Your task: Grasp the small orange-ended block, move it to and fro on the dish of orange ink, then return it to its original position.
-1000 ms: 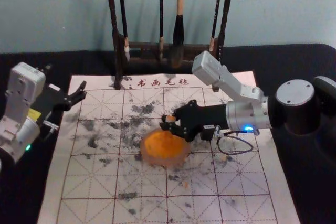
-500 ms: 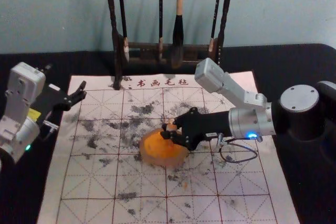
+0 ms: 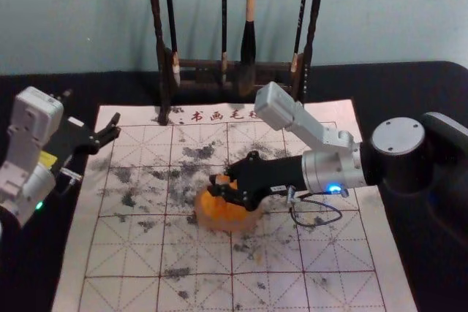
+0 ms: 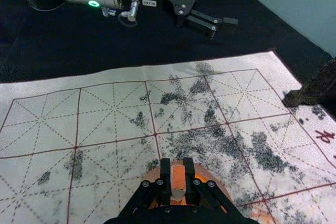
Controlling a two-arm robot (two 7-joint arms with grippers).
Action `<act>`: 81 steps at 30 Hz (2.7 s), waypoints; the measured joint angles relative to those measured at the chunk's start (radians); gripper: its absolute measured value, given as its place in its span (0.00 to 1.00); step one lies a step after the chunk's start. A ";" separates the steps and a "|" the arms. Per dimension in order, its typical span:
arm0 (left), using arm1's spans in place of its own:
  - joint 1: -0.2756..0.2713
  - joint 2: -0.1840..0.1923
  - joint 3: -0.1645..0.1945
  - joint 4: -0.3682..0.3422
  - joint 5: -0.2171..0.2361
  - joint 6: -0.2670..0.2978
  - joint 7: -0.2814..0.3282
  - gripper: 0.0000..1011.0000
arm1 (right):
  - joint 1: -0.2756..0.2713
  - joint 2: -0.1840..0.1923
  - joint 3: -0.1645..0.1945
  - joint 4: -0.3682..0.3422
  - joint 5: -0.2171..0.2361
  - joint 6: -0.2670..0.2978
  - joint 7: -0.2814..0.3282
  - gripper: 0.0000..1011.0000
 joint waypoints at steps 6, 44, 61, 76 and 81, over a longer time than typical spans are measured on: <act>0.000 0.000 0.000 0.000 0.000 0.000 0.000 0.99 | 0.019 -0.022 -0.002 0.036 -0.006 -0.008 -0.004 0.11; 0.000 0.000 0.000 0.000 0.000 0.000 0.000 0.99 | -0.003 0.021 0.053 -0.039 -0.001 0.011 -0.052 0.11; 0.000 0.000 0.000 0.000 0.000 0.000 0.000 0.99 | -0.065 0.104 0.135 -0.241 0.083 0.064 -0.130 0.11; 0.000 0.000 0.000 0.000 0.000 0.000 0.000 0.99 | -0.222 0.211 0.242 -0.419 0.138 0.142 -0.300 0.11; 0.000 0.000 0.000 0.000 0.000 0.000 0.000 0.99 | -0.287 0.229 0.270 -0.459 0.139 0.167 -0.365 0.11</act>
